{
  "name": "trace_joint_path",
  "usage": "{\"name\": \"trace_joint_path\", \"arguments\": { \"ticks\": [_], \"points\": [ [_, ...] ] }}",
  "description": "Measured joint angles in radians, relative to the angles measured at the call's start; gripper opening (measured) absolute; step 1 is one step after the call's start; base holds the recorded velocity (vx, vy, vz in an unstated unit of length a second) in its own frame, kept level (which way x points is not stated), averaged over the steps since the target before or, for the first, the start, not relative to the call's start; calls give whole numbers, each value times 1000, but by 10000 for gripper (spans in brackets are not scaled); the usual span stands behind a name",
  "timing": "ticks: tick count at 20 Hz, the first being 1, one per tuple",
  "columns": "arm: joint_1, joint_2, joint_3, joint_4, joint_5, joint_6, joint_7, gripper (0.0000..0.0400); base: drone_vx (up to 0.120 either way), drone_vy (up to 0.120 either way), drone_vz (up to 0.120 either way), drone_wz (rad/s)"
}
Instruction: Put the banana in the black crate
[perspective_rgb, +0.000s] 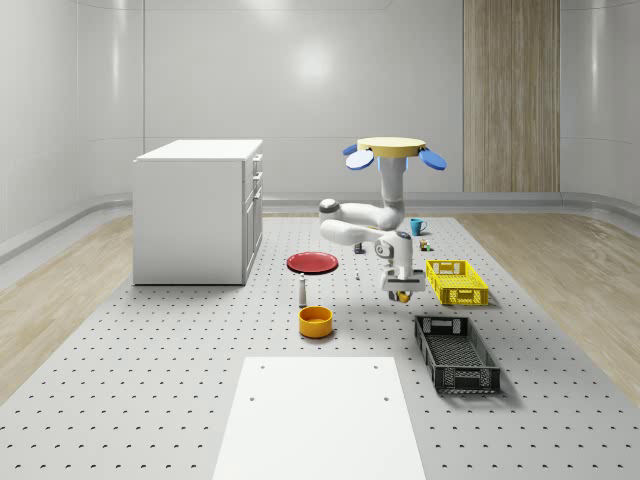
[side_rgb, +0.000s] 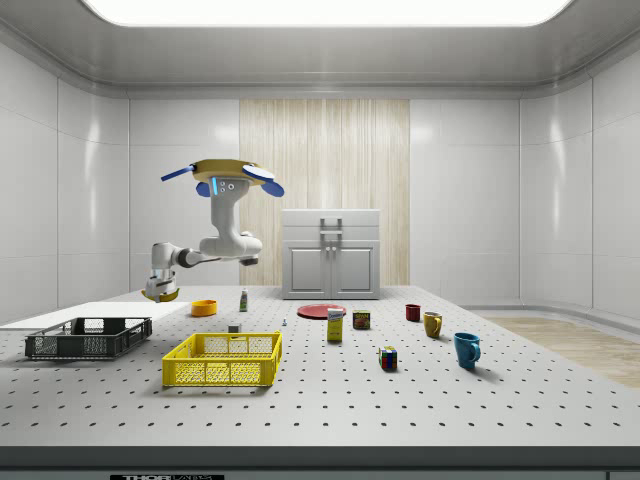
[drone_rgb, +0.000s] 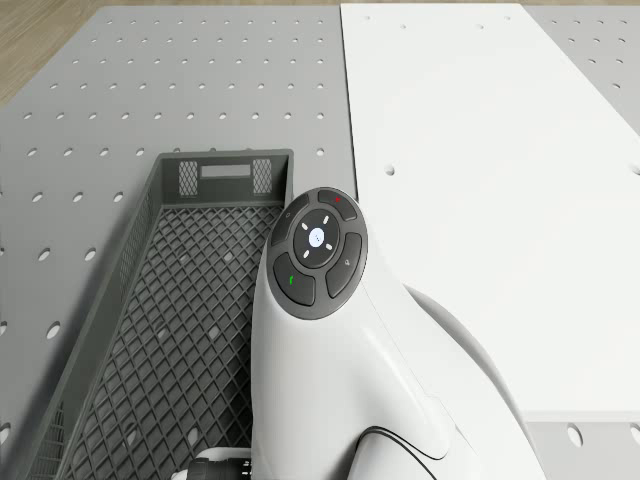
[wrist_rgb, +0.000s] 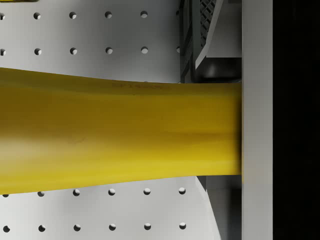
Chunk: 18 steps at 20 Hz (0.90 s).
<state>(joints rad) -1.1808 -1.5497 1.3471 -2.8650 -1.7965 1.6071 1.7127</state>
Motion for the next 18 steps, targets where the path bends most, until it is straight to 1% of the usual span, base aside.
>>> {"name": "trace_joint_path", "arguments": {
  "ticks": [18],
  "points": [
    [-1, -3, 0, 0, 1, 2, 0, 199, 120, 120, 0, 0]
  ]
}}
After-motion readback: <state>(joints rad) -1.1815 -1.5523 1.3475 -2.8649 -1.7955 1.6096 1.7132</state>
